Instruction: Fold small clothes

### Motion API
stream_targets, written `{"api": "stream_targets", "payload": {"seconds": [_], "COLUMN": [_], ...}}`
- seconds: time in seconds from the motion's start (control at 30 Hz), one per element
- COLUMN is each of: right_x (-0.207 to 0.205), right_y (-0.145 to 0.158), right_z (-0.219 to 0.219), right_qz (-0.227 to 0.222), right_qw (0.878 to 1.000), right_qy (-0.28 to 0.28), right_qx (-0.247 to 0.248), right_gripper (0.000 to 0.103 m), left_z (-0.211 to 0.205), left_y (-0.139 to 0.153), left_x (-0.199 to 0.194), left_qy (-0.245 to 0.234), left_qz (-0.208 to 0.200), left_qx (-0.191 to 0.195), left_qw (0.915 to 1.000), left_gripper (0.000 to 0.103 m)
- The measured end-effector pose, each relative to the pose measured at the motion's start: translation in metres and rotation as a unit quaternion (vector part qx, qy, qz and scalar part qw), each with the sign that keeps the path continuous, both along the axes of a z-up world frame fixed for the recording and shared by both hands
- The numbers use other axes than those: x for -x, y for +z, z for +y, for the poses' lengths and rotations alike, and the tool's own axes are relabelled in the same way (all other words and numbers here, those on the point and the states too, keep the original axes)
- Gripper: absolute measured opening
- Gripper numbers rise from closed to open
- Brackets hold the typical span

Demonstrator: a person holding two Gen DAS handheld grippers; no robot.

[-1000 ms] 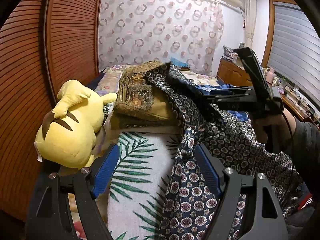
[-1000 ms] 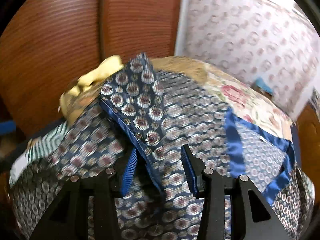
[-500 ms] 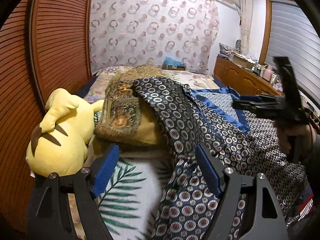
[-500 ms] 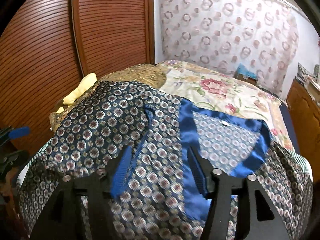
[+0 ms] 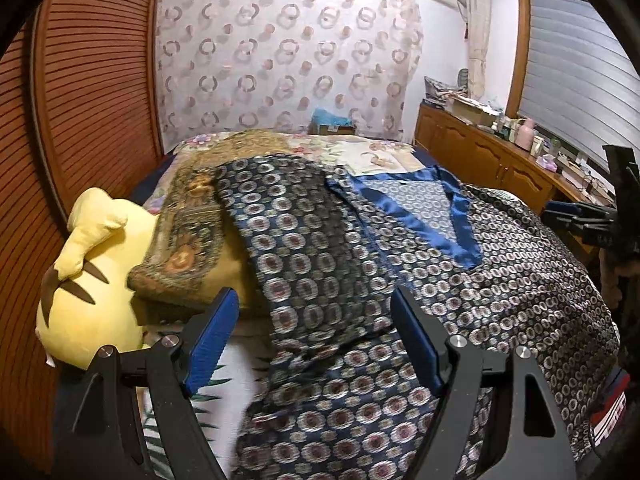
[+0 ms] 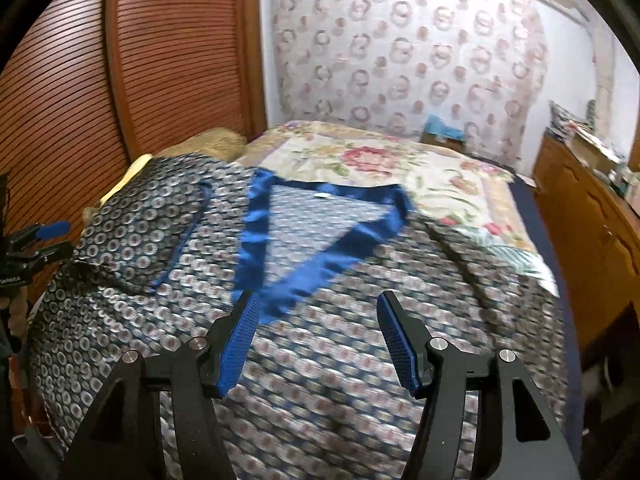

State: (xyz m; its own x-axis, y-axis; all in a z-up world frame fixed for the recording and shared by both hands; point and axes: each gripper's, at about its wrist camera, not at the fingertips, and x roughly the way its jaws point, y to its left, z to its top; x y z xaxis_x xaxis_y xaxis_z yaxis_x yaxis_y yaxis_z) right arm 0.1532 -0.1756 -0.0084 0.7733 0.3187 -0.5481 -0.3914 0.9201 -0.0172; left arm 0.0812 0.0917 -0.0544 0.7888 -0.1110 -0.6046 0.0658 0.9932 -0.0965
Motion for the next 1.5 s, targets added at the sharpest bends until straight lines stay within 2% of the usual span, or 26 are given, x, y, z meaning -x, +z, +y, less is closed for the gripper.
{"api": "stream_targets", "payload": {"seconds": [0.3,0.6,0.87,1.0,1.13,1.2,1.33,1.5], "right_x": [0.041,0.064,0.075,0.073,0.08,0.08,0.079,0.089], "right_y": [-0.001,-0.033,-0.043,-0.044,-0.037,-0.036,-0.034,-0.017], "right_z": [-0.076,-0.147,-0.201,-0.211,-0.22,-0.218,-0.209,-0.2], "right_qz": [0.003,0.058,0.108,0.129,0.131,0.127,0.11,0.08], "right_qw": [0.998,0.986,0.977,0.976,0.977,0.979,0.98,0.985], "right_qy": [-0.07,-0.155,-0.181,-0.166,-0.151,-0.149,-0.162,-0.154], "right_qx": [-0.005,0.001,-0.038,-0.061,-0.074,-0.063,-0.012,0.009], "right_gripper": [0.063,0.063,0.063,0.053,0.042,0.037,0.012,0.004], "left_z": [-0.033,-0.06,-0.09,-0.098,-0.104,-0.104,-0.105,-0.109], "left_y": [-0.003,-0.011,-0.015,-0.022,-0.03,-0.031,-0.034,-0.039], "left_x": [-0.006,-0.003,0.001,-0.001,-0.001,-0.001,-0.002,-0.004], "left_qy": [-0.031,-0.058,-0.087,-0.096,-0.098,-0.099,-0.099,-0.097], "left_qz": [0.012,0.021,0.028,0.037,0.047,0.049,0.052,0.057], "left_qx": [-0.006,0.003,0.001,-0.001,-0.001,-0.001,-0.002,-0.004], "left_qw": [0.9994,0.9981,0.9958,0.9947,0.994,0.9939,0.9937,0.9936], "left_gripper": [0.079,0.079,0.079,0.079,0.079,0.079,0.079,0.079]}}
